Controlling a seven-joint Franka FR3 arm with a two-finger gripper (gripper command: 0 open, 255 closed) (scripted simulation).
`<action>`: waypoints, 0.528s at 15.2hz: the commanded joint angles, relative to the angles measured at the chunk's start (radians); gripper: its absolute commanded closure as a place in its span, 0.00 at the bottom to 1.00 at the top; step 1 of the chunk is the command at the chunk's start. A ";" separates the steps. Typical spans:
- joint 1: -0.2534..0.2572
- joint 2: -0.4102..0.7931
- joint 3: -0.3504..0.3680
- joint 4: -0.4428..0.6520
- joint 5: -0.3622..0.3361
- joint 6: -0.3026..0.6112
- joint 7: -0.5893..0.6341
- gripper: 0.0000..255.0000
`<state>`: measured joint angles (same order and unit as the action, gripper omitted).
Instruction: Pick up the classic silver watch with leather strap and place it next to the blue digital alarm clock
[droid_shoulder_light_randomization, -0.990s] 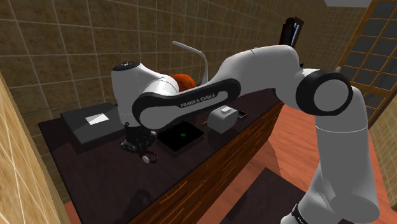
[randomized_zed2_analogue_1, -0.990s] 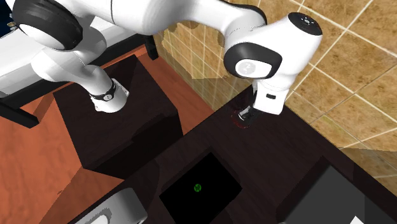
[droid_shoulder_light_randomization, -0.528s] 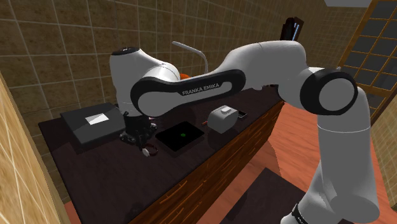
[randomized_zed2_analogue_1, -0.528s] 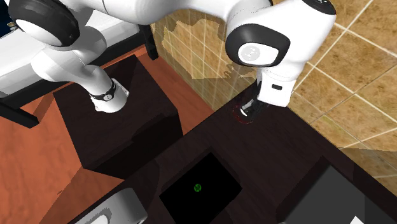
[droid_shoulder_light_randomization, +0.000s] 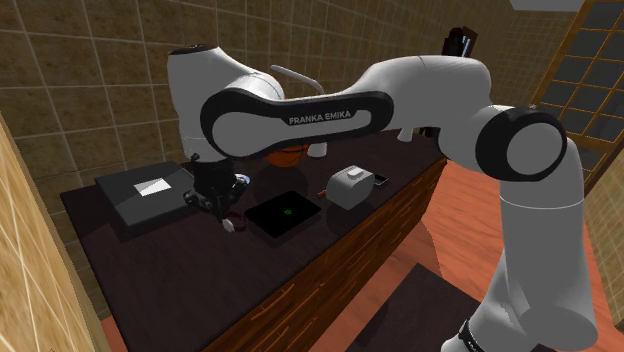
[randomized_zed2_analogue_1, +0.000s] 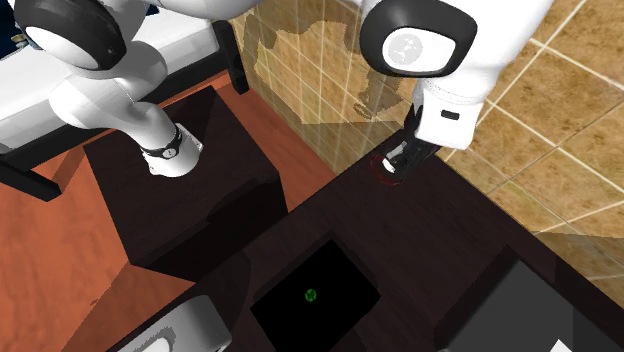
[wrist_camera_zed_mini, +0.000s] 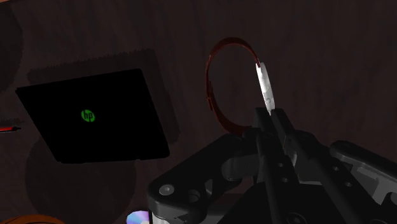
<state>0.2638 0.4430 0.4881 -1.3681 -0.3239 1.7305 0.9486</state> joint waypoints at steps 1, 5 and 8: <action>0.003 0.002 0.000 0.028 0.001 -0.026 -0.005 1.00; 0.013 0.006 0.001 0.089 0.000 -0.082 -0.014 1.00; 0.022 0.013 0.001 0.141 -0.002 -0.126 -0.020 1.00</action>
<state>0.2828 0.4540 0.4894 -1.2451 -0.3250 1.6211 0.9309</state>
